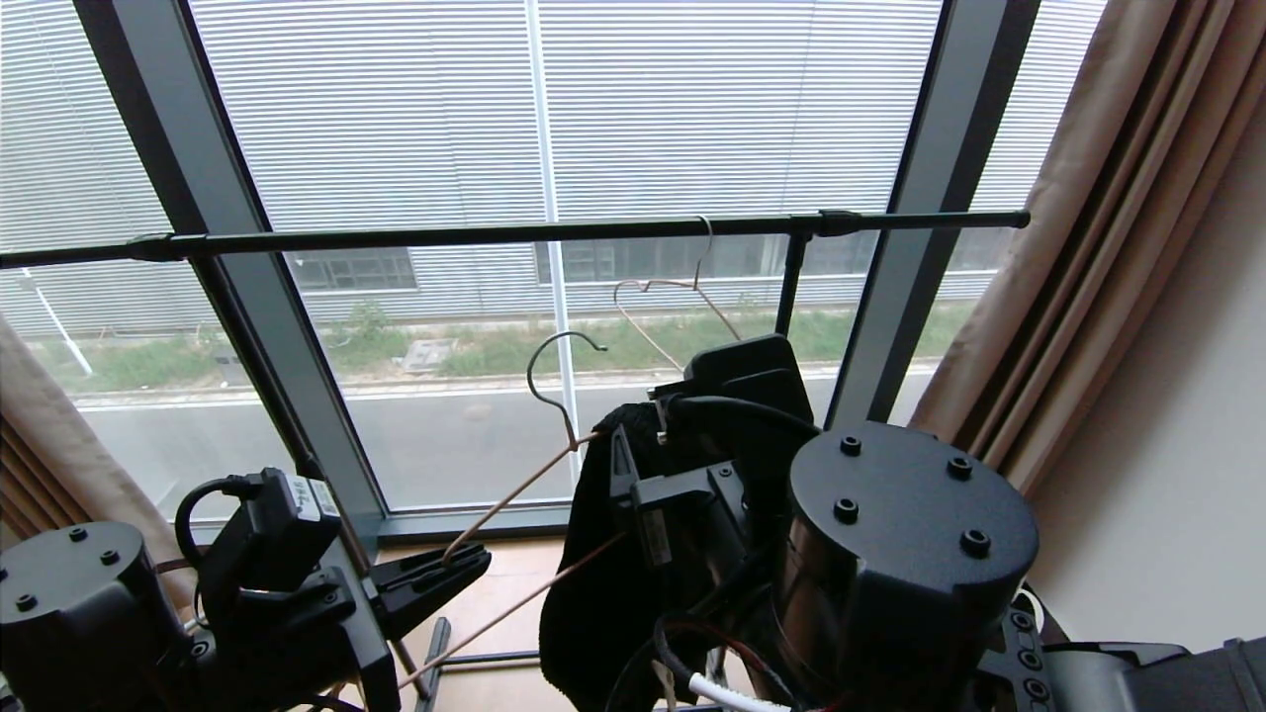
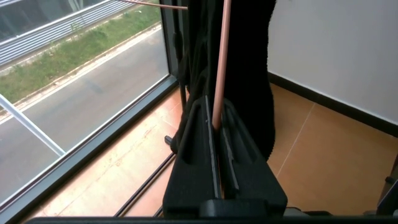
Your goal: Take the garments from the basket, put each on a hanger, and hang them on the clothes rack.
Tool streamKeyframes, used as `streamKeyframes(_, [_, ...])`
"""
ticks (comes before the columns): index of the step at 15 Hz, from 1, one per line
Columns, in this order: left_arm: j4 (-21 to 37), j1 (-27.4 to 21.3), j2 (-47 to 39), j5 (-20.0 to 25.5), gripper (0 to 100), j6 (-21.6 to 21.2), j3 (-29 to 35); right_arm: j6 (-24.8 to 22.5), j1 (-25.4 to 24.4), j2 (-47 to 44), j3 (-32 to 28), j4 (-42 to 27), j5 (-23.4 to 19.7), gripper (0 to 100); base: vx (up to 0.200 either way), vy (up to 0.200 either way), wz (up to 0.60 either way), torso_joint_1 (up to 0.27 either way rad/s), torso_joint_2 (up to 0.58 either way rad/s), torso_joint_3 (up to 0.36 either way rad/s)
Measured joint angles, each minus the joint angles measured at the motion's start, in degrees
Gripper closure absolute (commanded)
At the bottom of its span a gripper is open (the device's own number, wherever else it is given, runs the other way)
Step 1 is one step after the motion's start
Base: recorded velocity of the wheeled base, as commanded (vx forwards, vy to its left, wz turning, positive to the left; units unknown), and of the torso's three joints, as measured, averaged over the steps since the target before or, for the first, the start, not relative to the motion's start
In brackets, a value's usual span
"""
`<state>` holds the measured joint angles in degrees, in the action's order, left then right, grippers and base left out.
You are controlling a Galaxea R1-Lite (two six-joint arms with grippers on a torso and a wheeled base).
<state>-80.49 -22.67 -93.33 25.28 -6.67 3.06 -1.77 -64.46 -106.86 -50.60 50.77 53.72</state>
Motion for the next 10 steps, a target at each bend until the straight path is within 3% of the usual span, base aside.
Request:
streamKeyframes(6, [-0.1,0.3,0.0,0.1,100,0.5,-0.1,0.0,0.3,1.5,1.5,-0.1,-3.7,0,0.000,0.000,0.00,0.000,0.00,0.000])
streamKeyframes(10, [-0.1,1.4,0.1,0.4,100,0.6,-0.5,-2.8,5.5,7.3,6.0,-0.6,-18.0,0,0.000,0.000,0.00,0.000,0.00,0.000])
